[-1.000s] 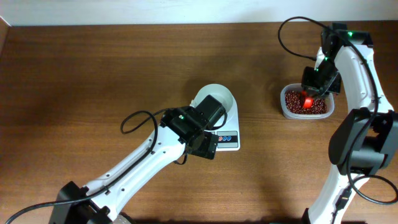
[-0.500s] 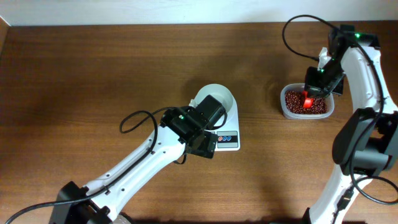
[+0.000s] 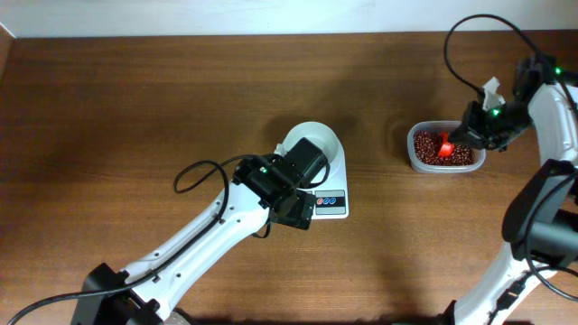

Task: Scoop item into bowl and weigh 50g on scale
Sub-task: 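Push the red scoop down into the beans with the right gripper, then tilt and lift the bean-filled scoop with the right gripper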

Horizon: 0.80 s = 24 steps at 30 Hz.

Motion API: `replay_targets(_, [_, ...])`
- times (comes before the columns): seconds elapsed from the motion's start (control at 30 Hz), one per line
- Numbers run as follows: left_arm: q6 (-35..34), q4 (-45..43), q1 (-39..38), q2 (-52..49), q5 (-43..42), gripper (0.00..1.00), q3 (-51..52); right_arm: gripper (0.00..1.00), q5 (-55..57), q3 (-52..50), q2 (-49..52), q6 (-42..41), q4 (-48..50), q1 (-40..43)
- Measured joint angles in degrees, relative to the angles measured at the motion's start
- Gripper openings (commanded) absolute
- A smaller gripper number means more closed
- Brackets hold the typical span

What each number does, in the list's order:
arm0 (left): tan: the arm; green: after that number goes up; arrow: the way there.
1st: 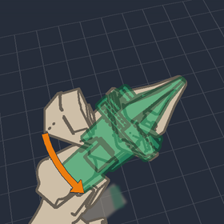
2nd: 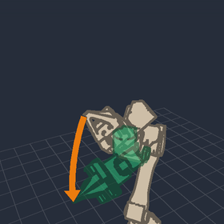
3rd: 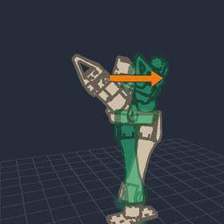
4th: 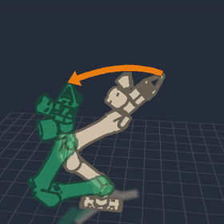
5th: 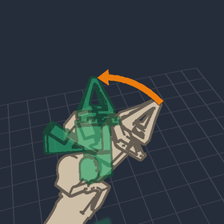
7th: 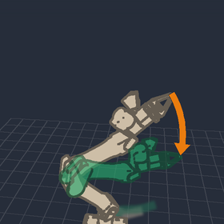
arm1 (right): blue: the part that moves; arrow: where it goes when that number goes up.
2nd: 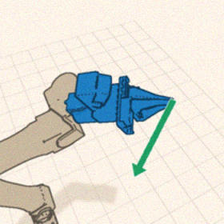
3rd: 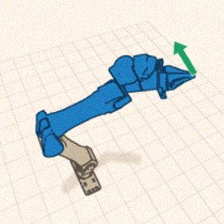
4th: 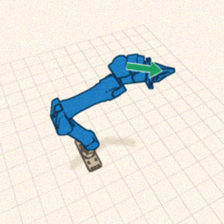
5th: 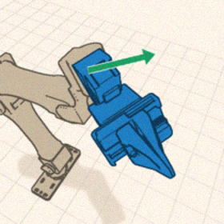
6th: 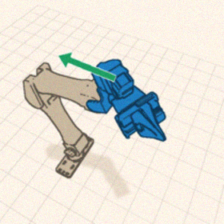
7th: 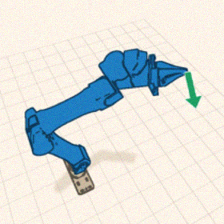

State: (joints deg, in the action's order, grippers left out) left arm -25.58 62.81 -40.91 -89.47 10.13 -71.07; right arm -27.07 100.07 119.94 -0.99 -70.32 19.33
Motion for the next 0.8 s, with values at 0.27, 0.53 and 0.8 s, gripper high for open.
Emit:
replay_targets(0.27, [0.0,0.0,0.0,0.0,0.0,0.99,0.0,0.04,-1.55,-0.7,0.0,0.63,0.07,1.79])
replay_targets(0.53, [0.0,0.0,0.0,0.0,0.81,0.99,0.0,0.04,-4.5,-3.8,-0.96,1.25,2.69,1.81])
replay_targets(0.8, [0.0,0.0,0.0,0.0,0.9,0.99,0.0,0.04,-8.63,-4.7,-0.66,1.49,0.52,1.92])
